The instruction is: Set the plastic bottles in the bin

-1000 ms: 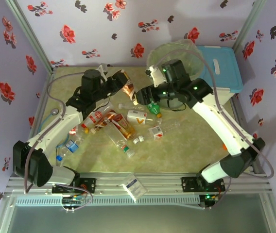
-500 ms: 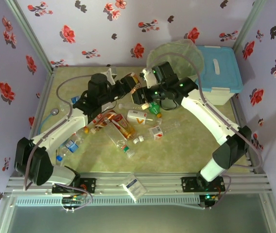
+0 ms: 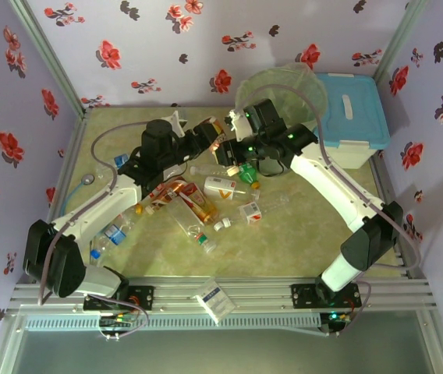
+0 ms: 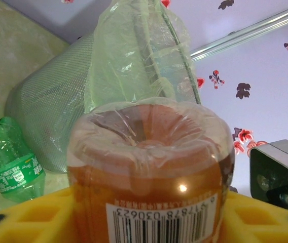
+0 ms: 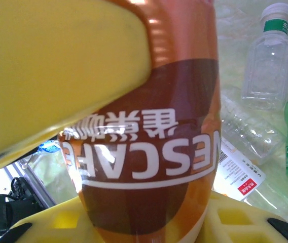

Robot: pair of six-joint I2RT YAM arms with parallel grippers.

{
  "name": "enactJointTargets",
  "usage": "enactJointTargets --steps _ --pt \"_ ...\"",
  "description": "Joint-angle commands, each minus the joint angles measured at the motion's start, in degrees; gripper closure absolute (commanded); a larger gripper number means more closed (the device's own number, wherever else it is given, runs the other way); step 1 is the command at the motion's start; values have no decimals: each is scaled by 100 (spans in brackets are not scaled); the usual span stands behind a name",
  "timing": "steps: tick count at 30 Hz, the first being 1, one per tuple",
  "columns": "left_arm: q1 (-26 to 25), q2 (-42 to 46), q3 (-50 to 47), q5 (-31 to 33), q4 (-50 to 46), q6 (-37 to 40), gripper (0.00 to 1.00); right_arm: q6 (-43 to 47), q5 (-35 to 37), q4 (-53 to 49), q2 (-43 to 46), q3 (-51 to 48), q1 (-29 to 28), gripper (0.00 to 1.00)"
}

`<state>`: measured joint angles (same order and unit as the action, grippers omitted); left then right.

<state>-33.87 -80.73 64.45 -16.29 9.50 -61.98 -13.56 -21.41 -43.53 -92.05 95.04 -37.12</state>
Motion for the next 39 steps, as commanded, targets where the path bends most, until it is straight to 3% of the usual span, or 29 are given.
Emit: enactJointTargets --steps 1,3,6,11,15,22,31,39 --pt "-18 12 11 90 108 78 21 37 62 112 38 108 -15 70" --pt "57 121 51 280 -161 195 7 101 152 -4 41 195 16 70" --pt "242 478 -40 655 -566 397 0 245 313 -256 73 397 127 71" --pt "626 1202 -191 1108 -1919 1024 0 783 998 -736 135 899 349 74" --pt "743 1726 -383 1681 -3319 1534 0 833 1467 -1090 -31 1650 890 75" --pt "926 2543 -1183 1828 -4163 1466 0 1430 2758 -1539 -887 3073 1617 76" --pt "927 3053 -1531 2018 -4857 1322 0 1850 2812 -2494 -2667 5037 2255 78" --pt "926 3300 -1542 2786 -5754 1327 0 2020 2484 -2810 -3321 5107 2323 79"
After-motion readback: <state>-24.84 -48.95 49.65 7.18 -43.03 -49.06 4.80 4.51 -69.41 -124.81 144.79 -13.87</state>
